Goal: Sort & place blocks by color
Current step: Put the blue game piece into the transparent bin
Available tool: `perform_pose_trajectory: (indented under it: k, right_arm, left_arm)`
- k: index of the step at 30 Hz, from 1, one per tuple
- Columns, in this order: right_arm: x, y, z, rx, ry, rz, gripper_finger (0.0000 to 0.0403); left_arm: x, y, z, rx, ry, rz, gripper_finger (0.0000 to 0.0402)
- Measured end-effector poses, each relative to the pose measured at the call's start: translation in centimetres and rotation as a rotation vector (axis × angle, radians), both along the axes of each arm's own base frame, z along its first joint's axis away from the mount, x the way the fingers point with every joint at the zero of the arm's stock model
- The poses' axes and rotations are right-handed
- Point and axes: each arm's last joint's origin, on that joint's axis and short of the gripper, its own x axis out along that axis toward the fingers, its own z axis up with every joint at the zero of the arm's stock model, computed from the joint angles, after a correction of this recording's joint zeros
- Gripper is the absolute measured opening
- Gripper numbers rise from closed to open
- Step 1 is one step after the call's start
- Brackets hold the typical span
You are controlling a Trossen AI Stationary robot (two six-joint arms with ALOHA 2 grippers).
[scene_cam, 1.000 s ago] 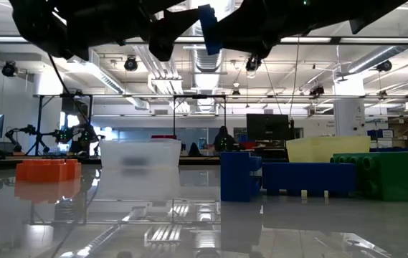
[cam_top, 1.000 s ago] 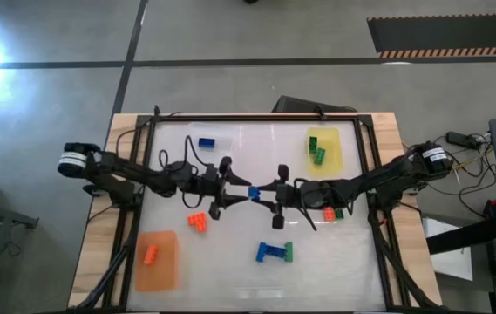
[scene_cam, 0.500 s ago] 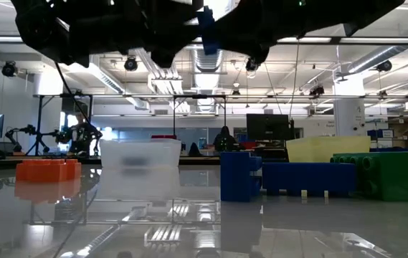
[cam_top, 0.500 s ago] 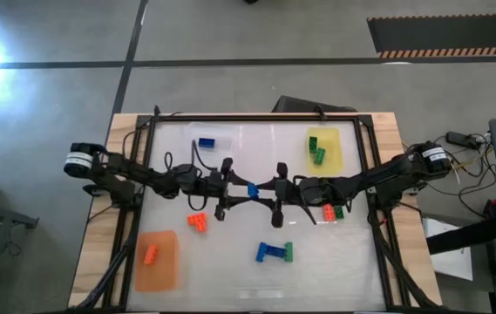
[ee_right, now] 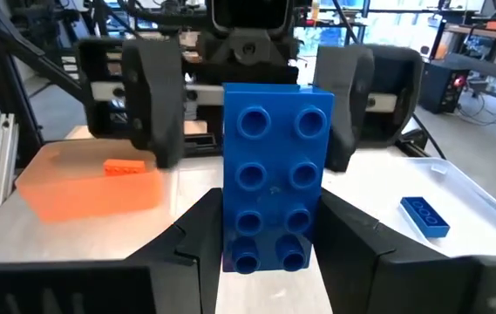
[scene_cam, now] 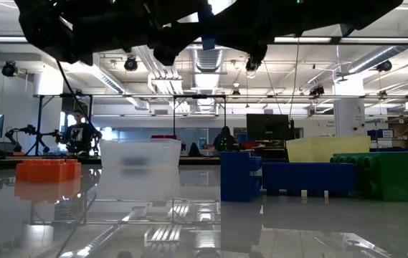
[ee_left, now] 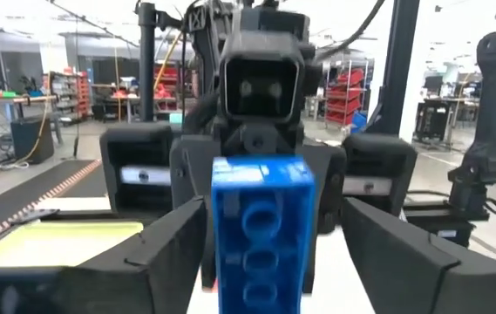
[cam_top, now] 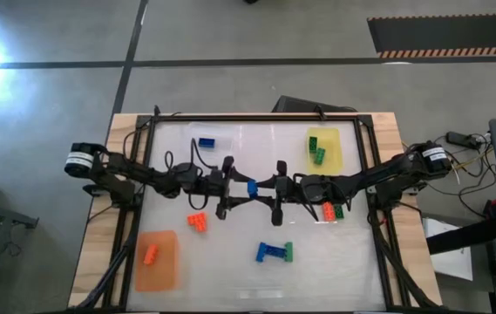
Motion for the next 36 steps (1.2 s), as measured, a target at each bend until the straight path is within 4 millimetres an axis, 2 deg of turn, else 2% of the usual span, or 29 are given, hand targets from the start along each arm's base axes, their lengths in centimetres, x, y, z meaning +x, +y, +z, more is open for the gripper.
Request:
perform_pose_trajectory:
  k: [4, 8, 12, 17, 27, 32, 36]
  right_arm:
    - [0.0, 0.0, 0.0, -0.013, 0.004, 0.002, 0.0129]
    - [0.0, -0.1, -0.1, -0.018, 0.009, 0.000, 0.0130]
    - [0.0, -0.1, -0.1, -0.021, 0.014, 0.000, 0.0130]
    - [0.0, -0.1, -0.1, -0.025, 0.015, -0.004, 0.0134]
    - [0.0, -0.1, -0.3, -0.034, 0.036, -0.010, 0.0230]
    - [-0.8, -0.3, 0.0, -0.034, 0.097, -0.022, 0.0261]
    - [-2.0, -0.6, 0.6, -0.030, 0.176, -0.067, 0.0268]
  left_arm:
    - [0.2, 0.0, 0.3, 0.007, -0.012, 0.001, 0.0262]
    - [0.2, 0.0, 0.4, 0.008, -0.014, 0.001, 0.0246]
    - [0.2, 0.0, 0.4, 0.009, -0.015, 0.002, 0.0203]
    - [0.2, 0.1, 0.4, 0.007, -0.015, 0.020, 0.0125]
    - [0.2, 0.1, 0.2, -0.008, 0.010, 0.039, 0.0122]
    - [-0.2, 0.6, -0.1, -0.024, 0.133, 0.173, 0.0122]
    - [-1.1, 1.8, 0.1, -0.074, 0.288, 0.336, 0.0122]
